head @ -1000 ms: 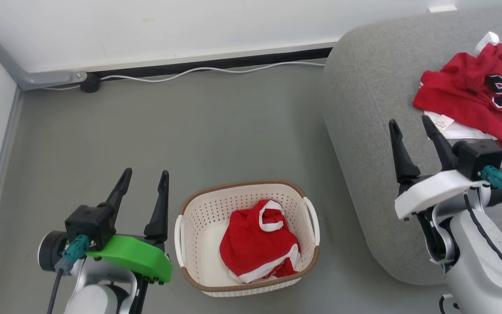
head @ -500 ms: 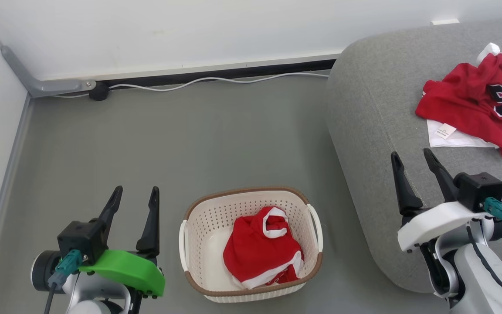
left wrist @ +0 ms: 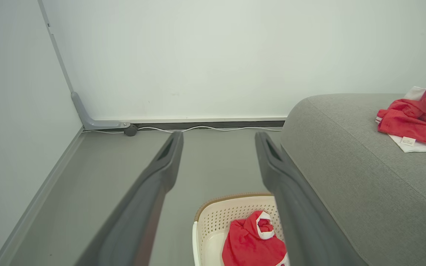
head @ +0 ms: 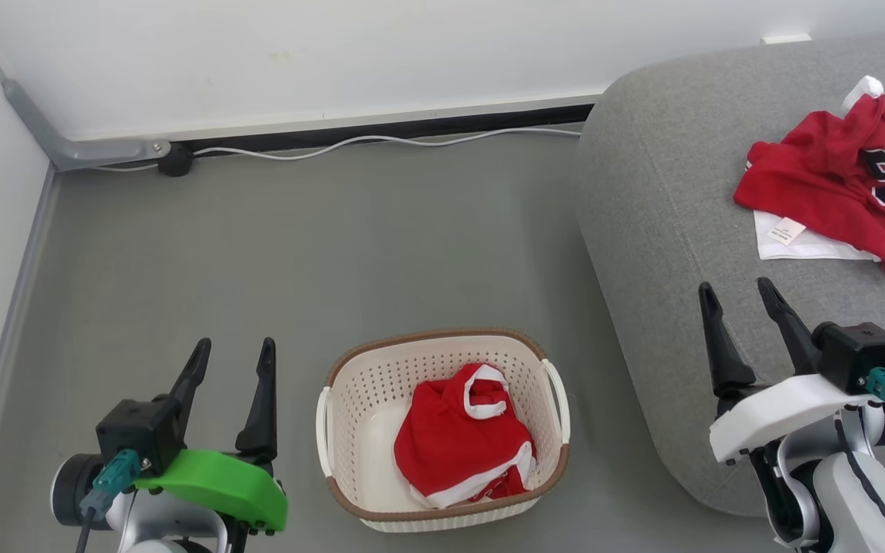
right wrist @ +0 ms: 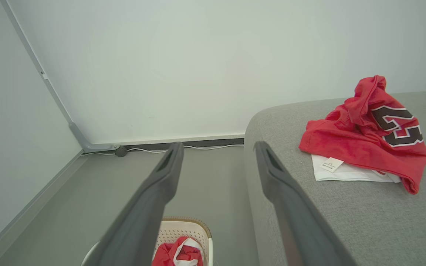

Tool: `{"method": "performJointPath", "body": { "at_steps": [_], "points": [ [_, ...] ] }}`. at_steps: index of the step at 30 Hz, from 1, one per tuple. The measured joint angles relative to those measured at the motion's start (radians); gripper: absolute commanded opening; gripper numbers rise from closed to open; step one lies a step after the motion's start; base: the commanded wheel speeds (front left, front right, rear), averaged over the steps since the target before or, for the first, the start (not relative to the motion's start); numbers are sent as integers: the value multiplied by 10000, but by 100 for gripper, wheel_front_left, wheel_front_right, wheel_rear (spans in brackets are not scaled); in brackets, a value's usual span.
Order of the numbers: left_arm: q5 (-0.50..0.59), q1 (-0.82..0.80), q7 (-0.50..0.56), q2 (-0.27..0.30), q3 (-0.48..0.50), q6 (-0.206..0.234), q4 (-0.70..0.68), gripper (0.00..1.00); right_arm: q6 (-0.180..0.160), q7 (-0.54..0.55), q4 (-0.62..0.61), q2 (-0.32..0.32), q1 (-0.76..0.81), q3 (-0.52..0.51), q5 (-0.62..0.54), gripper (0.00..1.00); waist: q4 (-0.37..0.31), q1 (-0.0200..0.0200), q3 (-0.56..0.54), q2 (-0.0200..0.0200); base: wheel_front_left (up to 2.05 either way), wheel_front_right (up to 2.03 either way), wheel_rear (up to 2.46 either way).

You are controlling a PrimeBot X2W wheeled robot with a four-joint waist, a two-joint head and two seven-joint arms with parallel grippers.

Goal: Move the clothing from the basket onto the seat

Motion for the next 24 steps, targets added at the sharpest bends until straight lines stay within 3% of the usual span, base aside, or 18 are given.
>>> {"method": "performJointPath", "body": {
  "at_steps": [24],
  "points": [
    [75,152,98,-161,44,2,-96,100,-88,616,-1210,-13,651,-272,-217,100,96,0,89,0,0,0,0]
  ]
}}
